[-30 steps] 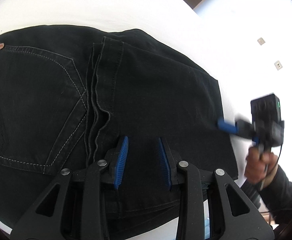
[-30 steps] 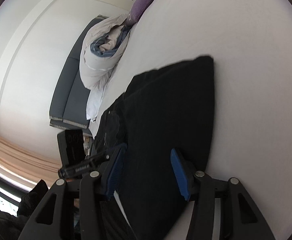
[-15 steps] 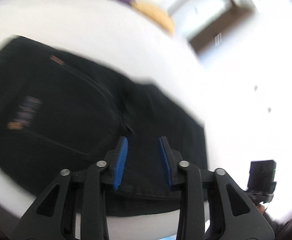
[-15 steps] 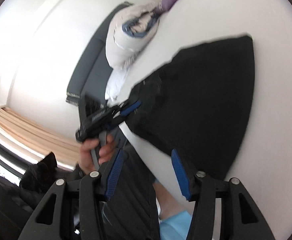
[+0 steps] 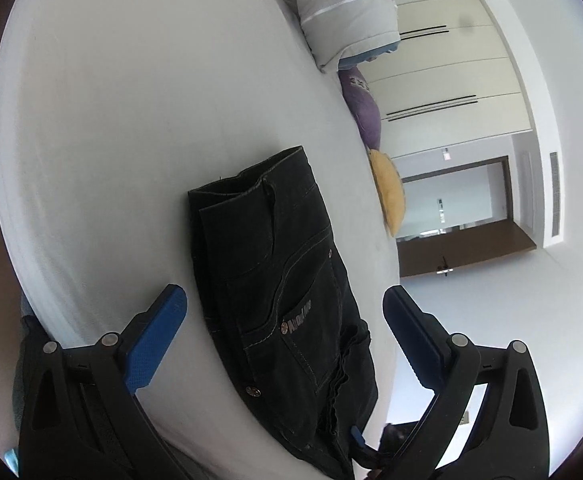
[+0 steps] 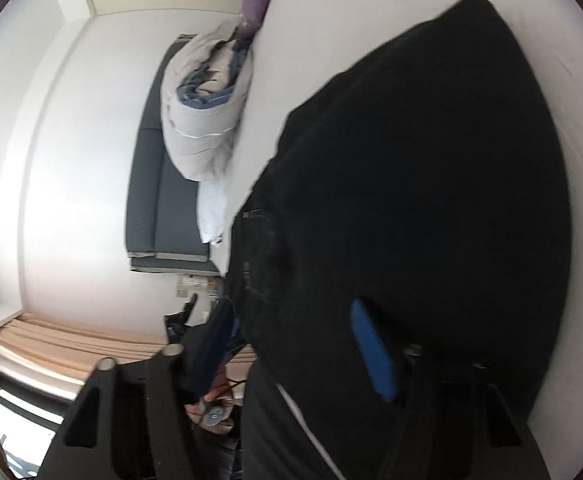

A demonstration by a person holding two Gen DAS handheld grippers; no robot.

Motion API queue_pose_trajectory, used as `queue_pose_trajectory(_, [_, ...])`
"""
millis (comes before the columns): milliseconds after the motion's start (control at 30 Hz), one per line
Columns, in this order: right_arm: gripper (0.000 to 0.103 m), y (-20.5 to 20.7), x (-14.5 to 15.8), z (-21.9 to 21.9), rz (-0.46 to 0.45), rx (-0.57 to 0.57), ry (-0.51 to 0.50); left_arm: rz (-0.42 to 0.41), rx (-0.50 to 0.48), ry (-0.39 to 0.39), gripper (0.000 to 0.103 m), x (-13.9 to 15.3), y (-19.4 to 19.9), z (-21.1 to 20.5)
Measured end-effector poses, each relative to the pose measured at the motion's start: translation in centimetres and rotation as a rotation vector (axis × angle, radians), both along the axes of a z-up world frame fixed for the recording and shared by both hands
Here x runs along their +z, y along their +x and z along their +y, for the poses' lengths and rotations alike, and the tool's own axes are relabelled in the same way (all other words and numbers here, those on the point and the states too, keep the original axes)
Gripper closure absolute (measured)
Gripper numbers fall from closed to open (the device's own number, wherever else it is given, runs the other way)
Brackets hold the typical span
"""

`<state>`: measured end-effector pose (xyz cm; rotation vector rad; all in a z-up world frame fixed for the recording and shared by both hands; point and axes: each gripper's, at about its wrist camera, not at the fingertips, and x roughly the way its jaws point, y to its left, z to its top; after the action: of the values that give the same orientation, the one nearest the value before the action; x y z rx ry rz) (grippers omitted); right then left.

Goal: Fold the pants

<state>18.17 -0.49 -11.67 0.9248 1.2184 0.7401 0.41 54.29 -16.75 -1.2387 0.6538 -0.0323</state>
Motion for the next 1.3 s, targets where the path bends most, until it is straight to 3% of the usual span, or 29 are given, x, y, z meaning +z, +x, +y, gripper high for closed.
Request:
queue_pose_trajectory(67, [0.057,-0.1,-0.1,-0.3,0.001,-0.013,0.012,0.024,-0.001,-0.023,0.003,-1.1,0.3,0.2])
queue_pose_trajectory(200, [0.057,0.1,-0.1,-0.5,0.019,-0.021,0.023,-0.005,0.002,-0.087,0.003,-2.7,1.4,0.0])
queue_pose_trajectory(367, [0.056,-0.4,-0.3,-0.9,0.002,-0.024,0.016,-0.057,0.027,-0.224,0.004,-5.2,2.4,1.6])
queue_pose_trajectory(467, [0.056,-0.3,-0.4,-0.9,0.003,-0.029,0.026,-0.063,0.014,-0.247,0.005,-5.5,2.8,2.1])
queue_pose_trajectory(500, [0.056,-0.3,-0.4,-1.0,0.004,-0.029,0.026,-0.051,0.009,-0.238,0.009,-5.6,3.2,1.9])
queue_pose_trajectory(567, [0.056,-0.3,-0.4,-1.1,0.004,-0.029,0.023,-0.015,-0.002,-0.206,0.031,-5.8,4.4,1.4])
queue_pose_trajectory(633, [0.056,-0.4,-0.3,-1.1,0.005,-0.027,0.012,0.025,-0.016,-0.201,0.072,-5.9,5.3,1.1])
queue_pose_trajectory(833, [0.061,-0.3,0.0,-0.4,0.016,-0.007,-0.073,0.052,0.008,-0.205,0.087,-5.9,5.3,1.0])
queue_pose_trajectory(967, [0.07,-0.2,-0.1,-0.2,0.027,-0.005,-0.133,0.051,0.027,-0.155,0.091,-4.6,5.0,0.5])
queue_pose_trajectory(1133, [0.102,-0.3,-1.1,-0.8,0.086,-0.042,-0.174,0.054,0.042,-0.064,0.092,-1.7,5.2,-0.4])
queue_pose_trajectory(1300, [0.103,-0.6,-1.7,-1.3,0.081,-0.062,-0.174,0.017,-0.034,0.17,0.093,5.0,7.5,-3.8])
